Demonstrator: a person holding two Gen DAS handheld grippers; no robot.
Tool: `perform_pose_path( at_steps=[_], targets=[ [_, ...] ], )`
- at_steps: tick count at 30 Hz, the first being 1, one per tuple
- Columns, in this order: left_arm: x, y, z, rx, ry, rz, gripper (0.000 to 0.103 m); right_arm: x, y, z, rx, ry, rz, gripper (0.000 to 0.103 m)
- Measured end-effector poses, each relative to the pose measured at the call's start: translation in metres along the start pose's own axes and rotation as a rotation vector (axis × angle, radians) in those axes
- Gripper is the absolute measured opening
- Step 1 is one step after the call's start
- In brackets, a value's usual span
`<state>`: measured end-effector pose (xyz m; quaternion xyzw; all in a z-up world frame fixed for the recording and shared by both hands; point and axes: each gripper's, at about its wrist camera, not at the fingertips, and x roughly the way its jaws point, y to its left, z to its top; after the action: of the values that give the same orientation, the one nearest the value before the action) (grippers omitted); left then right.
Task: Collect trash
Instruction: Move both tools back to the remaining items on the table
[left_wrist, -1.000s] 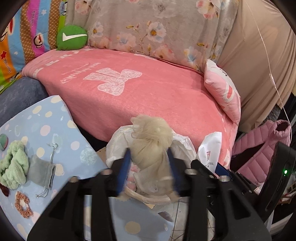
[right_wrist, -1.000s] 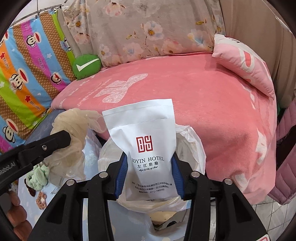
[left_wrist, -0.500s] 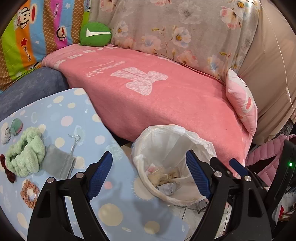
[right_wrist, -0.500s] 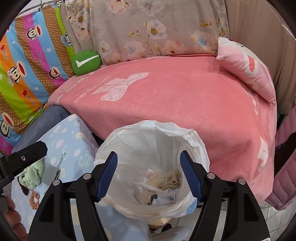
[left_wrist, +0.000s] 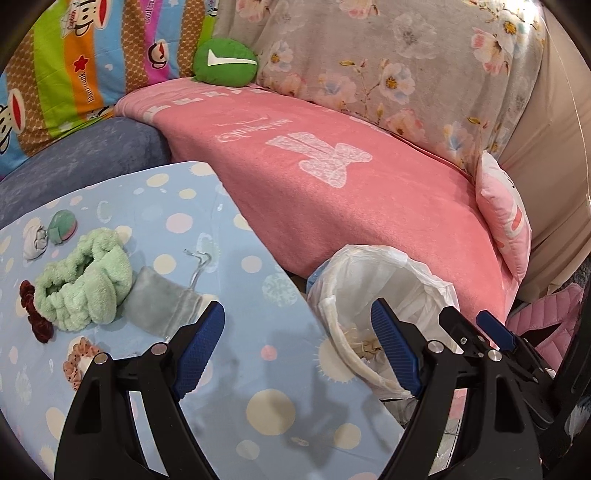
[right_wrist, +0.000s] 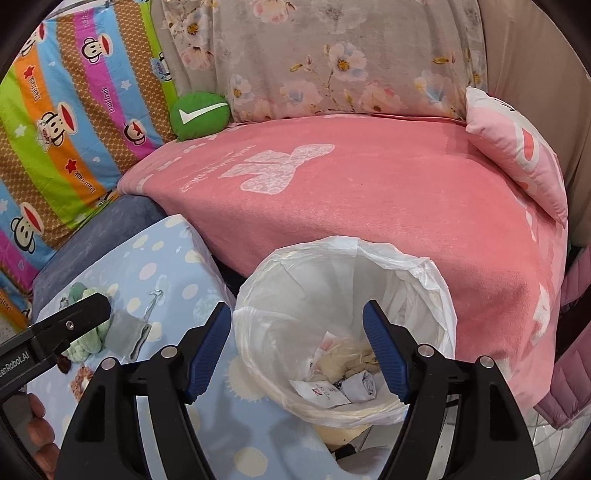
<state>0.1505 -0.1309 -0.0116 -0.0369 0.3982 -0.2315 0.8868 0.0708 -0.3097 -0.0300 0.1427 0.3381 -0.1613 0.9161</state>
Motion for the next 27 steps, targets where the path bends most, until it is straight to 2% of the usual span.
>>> perform_pose_path(
  at_steps=[8, 15, 27],
  targets=[
    [-0.01, 0.037, -0.011, -0.055, 0.007, 0.035, 0.077, -0.004, 0.034, -0.008, -0.047, 0.015, 0.033, 0.073],
    [-0.02, 0.08, -0.022, -0.115, 0.004, 0.097, 0.078, -0.005, 0.074, -0.017, -0.106, 0.033, 0.074, 0.074],
    [-0.02, 0.184, -0.061, -0.281, 0.064, 0.238, 0.078, 0.008, 0.141, -0.046, -0.187, 0.1, 0.149, 0.075]
  ],
)
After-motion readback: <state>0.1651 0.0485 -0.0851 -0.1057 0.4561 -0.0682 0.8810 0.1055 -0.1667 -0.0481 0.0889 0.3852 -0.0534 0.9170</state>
